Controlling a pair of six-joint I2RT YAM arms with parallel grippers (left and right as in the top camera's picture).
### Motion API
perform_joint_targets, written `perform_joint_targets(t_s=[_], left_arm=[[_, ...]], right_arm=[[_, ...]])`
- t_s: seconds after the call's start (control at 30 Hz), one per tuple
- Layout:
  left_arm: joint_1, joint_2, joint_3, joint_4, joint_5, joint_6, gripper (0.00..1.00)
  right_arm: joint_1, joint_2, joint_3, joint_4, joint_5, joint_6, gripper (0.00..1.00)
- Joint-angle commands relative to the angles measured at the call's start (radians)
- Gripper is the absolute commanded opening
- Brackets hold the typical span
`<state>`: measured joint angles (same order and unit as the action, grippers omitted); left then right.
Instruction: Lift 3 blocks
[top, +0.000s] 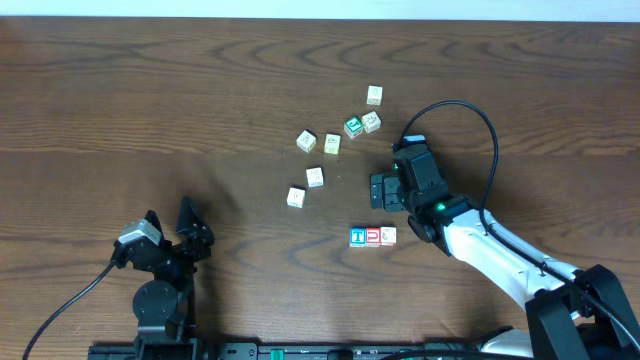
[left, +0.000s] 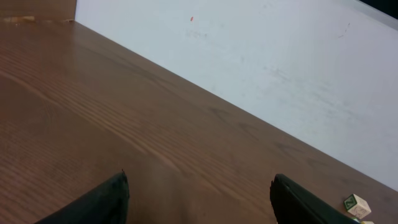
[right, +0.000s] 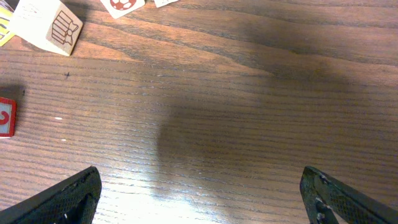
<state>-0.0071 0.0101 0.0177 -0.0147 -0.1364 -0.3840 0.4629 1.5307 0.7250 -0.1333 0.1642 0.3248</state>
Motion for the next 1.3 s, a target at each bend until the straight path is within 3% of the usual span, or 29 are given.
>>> perform_joint_targets(t_s=[0.0,0.5,0.6,0.93,1.13,1.27], left_arm=[[0.006,-0.005,-0.013,-0.048,0.002,0.024,0.73],[0.006,-0.005,-0.013,-0.048,0.002,0.024,0.73],[0.006,-0.005,-0.013,-0.048,0.002,0.024,0.73],[0.006,-0.005,-0.013,-0.048,0.002,0.024,0.73],[0.006,-0.005,-0.013,-0.048,0.002,0.024,0.73],[0.006,-0.005,-0.013,-0.048,0.002,0.024,0.73]], right_arm=[[-0.01,0.001,0.007,0.001,0.003,-0.011,0.99],[-0.01,-0.005,0.007,-0.001,0.003,-0.011,0.99],[-0.01,-0.032,0.007,-0.003,0.13,-0.012,0.99],[0.005,-0.33,-0.026,-0.113,0.184,-0.047,0.99],[-0.009,-0.58,-0.127,-0.056,0.196,-0.285,0.99],[-0.065,-0.756,-0.211,-0.053,0.189,-0.283,0.99]])
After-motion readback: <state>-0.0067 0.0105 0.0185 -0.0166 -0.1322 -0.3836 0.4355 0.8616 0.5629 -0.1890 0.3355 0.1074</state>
